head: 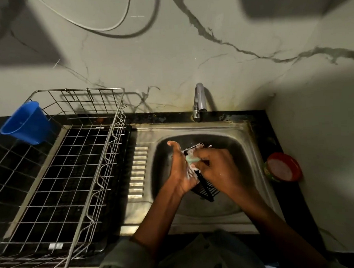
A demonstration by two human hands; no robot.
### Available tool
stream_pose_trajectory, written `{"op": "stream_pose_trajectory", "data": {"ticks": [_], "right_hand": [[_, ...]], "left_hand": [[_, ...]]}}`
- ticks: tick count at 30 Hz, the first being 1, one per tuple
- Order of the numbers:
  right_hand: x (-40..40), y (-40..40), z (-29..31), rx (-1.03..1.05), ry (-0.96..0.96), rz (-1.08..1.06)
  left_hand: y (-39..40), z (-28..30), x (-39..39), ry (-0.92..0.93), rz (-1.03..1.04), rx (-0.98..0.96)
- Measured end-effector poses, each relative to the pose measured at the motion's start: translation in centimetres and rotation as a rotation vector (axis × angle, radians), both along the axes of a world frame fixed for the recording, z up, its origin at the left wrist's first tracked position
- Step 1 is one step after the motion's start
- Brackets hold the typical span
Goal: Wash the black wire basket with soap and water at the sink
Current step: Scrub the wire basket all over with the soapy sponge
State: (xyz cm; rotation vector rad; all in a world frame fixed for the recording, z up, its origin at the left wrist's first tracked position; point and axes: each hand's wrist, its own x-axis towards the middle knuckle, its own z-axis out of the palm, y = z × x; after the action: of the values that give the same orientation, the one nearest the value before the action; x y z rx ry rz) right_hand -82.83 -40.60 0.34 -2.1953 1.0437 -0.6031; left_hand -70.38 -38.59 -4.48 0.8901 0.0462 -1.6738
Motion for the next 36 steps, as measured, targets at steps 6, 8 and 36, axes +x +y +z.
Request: {"op": "stream_pose_trajectory", "data": {"ticks": [6,8,36], "right_hand": [[1.9,-1.3,2.4,-0.088,-0.099,-0.155],[0.4,-0.3,1.5,-0.094,-0.031,-0.047],[0.5,-2.6,0.1,-0.061,-0.044,-0.353]], "left_hand": [[-0.7,0.4,-0.2,-0.080,-0.015,-0.033],[-1.0,0.5,0.6,-0.017,0.030,-0.026],[-1.6,1.6,0.2,-0.012,-0.045,-0.075]]}}
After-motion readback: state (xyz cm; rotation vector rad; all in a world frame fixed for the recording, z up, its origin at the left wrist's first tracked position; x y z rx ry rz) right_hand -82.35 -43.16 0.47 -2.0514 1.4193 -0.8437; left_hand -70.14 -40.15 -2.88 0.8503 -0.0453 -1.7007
